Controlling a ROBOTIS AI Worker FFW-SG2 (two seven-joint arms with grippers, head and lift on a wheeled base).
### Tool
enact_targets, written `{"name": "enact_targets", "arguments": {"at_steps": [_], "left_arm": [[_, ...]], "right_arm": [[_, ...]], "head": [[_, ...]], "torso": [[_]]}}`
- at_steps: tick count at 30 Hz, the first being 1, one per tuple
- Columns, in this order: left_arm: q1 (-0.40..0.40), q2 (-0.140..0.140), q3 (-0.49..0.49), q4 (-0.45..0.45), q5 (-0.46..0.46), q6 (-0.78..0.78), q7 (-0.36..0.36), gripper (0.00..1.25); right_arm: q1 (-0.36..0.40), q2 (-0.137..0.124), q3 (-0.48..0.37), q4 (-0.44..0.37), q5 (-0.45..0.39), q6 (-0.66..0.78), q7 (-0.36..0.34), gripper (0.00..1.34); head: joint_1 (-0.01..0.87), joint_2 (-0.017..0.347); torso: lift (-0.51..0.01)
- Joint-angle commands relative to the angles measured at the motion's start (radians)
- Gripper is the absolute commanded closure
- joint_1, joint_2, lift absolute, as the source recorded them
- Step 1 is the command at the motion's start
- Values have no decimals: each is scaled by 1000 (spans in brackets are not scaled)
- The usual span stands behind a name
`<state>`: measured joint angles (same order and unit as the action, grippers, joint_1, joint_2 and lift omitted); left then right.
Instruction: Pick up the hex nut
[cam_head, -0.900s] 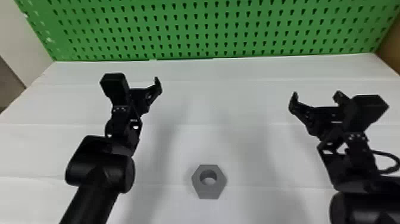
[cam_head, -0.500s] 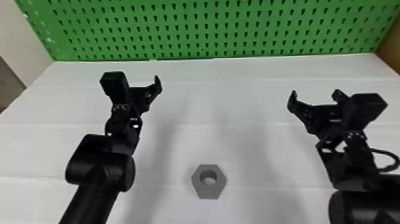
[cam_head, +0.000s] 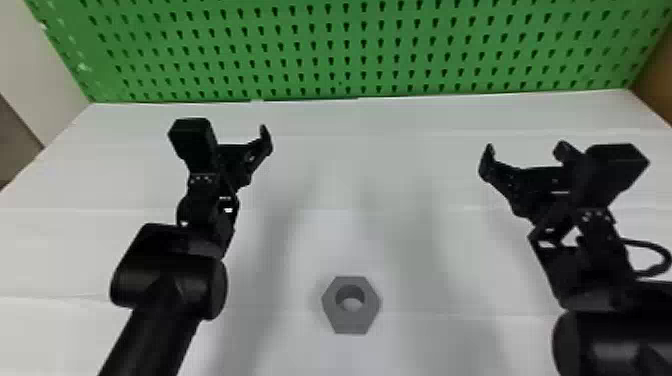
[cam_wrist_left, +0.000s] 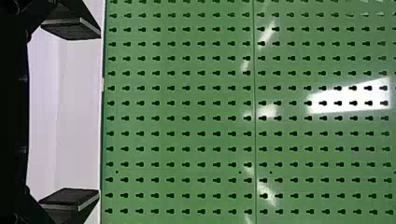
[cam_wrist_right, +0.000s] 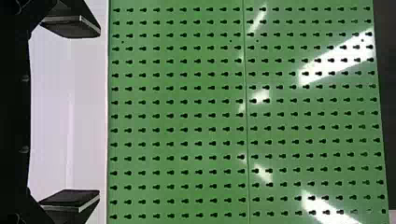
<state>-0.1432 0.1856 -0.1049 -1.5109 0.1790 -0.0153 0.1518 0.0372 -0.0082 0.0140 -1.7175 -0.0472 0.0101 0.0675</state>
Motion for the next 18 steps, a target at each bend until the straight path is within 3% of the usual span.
{"name": "enact_targets", "arguments": {"at_steps": [1,9,18], "left_arm": [[-1,0,2,0,-1,0,0,90],[5,0,7,0,-1,0,0,90],[5,0,7,0,-1,0,0,90]], "right_arm": [[-8,-15,12,-57,-2,73,2,88],[-28,-41,44,-139,-14,215,3,87],[-50,-41,43,-215,-16,387,26,84]], "head": [[785,150],[785,150],[785,150]], "torso": [[-80],[-80],[-80]]}}
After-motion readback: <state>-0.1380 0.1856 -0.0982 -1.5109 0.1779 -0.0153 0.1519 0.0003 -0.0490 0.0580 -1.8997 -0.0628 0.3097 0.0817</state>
